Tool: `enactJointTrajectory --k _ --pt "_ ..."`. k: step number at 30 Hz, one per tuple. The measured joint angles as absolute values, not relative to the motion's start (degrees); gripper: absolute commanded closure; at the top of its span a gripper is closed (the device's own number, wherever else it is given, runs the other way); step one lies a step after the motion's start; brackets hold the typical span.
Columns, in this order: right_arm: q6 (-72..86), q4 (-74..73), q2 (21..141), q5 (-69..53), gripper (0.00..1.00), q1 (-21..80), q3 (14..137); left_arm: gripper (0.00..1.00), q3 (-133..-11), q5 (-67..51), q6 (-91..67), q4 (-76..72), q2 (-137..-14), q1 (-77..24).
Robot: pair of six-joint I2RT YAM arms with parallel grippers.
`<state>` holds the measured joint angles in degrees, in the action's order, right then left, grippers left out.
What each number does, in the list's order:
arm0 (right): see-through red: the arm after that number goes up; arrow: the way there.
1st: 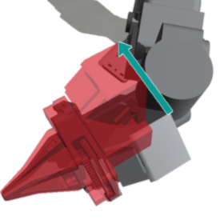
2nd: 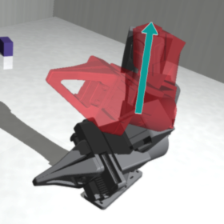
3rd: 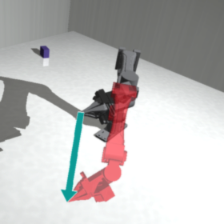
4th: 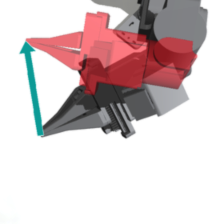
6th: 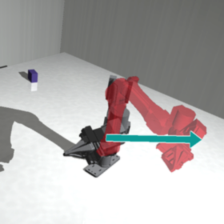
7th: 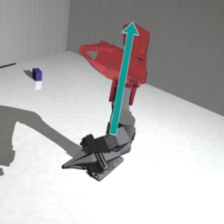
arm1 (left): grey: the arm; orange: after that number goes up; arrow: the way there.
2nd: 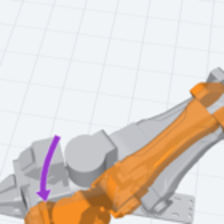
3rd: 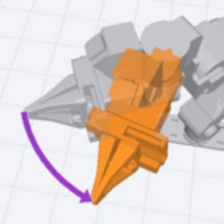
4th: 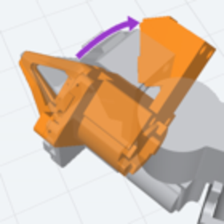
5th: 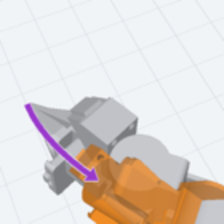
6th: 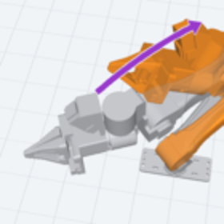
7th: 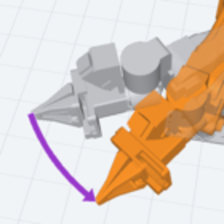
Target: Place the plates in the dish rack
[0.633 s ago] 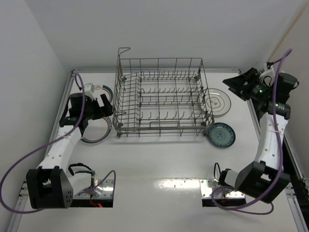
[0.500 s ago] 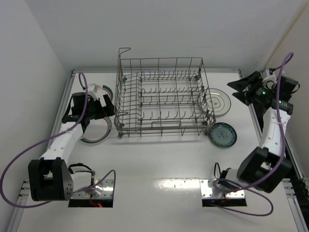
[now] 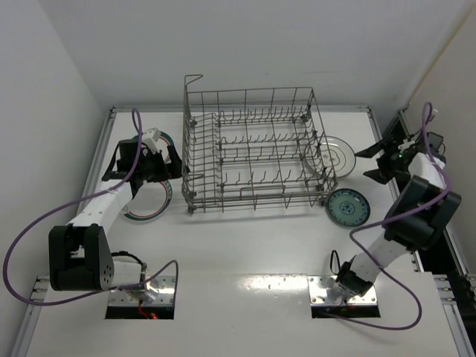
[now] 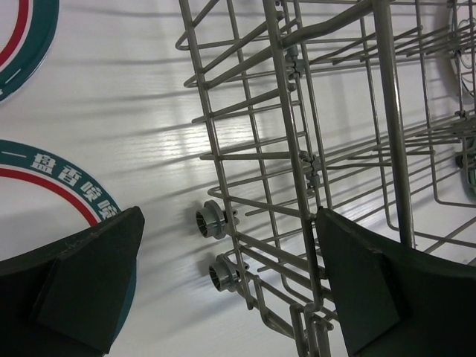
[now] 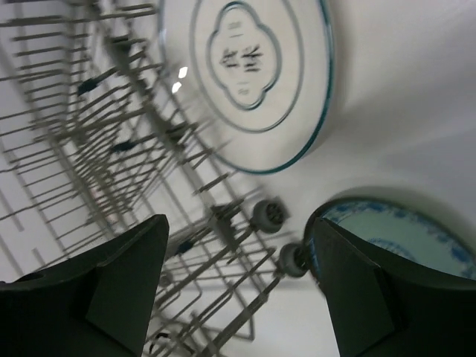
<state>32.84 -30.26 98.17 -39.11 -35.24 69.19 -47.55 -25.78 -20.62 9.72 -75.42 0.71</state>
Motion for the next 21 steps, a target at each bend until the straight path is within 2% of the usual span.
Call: enactJointTrajectory --k 3,11,15,17,21 --pt "30.0 -31.9 105.6 -35.3 0.25 -33.6 73.5 0.0 -48.2 -24.1 -20.6 11.1 -75.3 0.3" --pt "26.3 -35.7 118.5 -28.2 0.33 -30.2 79.3 0.0 -49.0 -14.4 -21.3 15.6 -71.7 -1.5" --pt "25.9 -36.6 122.4 -25.7 0.52 -28.5 83.3 0.0 -49.4 -10.9 -21.9 19.3 -69.6 -2.4" --pt "26.0 -36.7 124.4 -24.9 0.55 -27.4 86.0 0.0 -49.5 -9.7 -22.1 20.8 -68.6 -2.6" --pt "26.4 -37.8 127.4 -23.9 0.71 -25.7 90.9 0.0 -49.8 -8.4 -22.5 22.4 -68.1 -2.7"
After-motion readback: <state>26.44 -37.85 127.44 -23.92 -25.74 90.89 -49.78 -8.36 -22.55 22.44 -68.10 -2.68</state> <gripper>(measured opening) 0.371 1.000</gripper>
